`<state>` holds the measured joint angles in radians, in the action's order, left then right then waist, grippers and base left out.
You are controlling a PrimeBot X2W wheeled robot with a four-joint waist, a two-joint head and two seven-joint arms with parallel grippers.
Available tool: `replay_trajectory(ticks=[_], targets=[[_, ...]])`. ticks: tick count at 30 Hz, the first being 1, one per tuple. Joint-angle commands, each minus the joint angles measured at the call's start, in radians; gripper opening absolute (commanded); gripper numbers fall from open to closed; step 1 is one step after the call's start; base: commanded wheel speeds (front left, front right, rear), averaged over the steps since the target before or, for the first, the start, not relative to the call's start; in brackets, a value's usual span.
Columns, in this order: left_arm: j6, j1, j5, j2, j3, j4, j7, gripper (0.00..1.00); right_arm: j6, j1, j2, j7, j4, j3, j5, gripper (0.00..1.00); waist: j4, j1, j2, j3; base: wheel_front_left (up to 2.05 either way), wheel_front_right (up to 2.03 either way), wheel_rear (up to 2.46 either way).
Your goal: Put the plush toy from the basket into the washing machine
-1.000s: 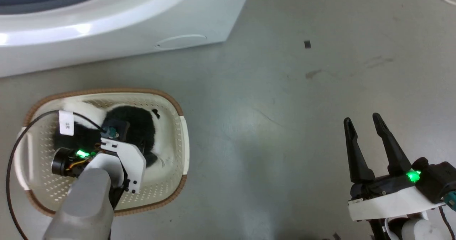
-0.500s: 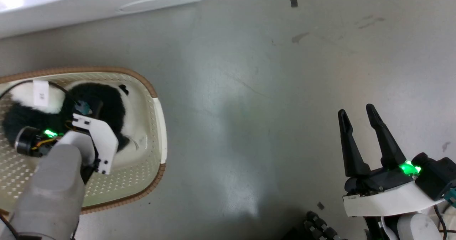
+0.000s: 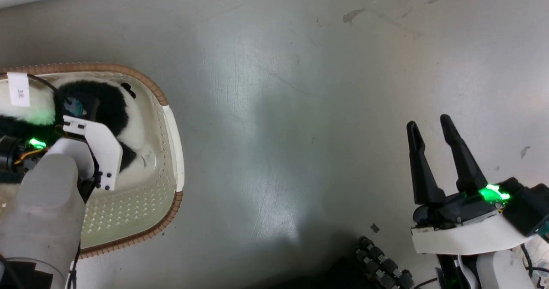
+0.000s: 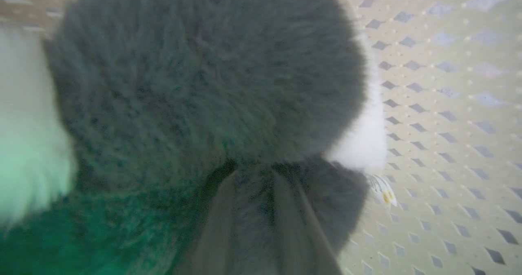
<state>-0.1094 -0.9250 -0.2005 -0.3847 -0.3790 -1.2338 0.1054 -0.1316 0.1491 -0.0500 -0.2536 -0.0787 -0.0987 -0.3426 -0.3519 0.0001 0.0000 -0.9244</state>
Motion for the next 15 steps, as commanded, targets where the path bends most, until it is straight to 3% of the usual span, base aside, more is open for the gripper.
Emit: replay_trajectory(ticks=[1, 15], targets=[[-0.003, 0.033, -0.011, 0.002, -0.008, -0.040, 0.006, 0.00, 0.001, 0.020, 0.000, -0.008, 0.002, 0.004, 0.001, 1.00, 0.006, -0.0001, 0.0000, 0.019, 0.00, 0.00, 0.00], [-0.002, 0.150, -0.074, 0.111, 0.006, -0.044, -0.177, 0.00, 0.001, -0.007, 0.000, -0.008, 0.034, 0.057, 0.071, 1.00, 0.091, -0.0001, 0.0000, 0.290, 0.00, 0.00, 0.00]])
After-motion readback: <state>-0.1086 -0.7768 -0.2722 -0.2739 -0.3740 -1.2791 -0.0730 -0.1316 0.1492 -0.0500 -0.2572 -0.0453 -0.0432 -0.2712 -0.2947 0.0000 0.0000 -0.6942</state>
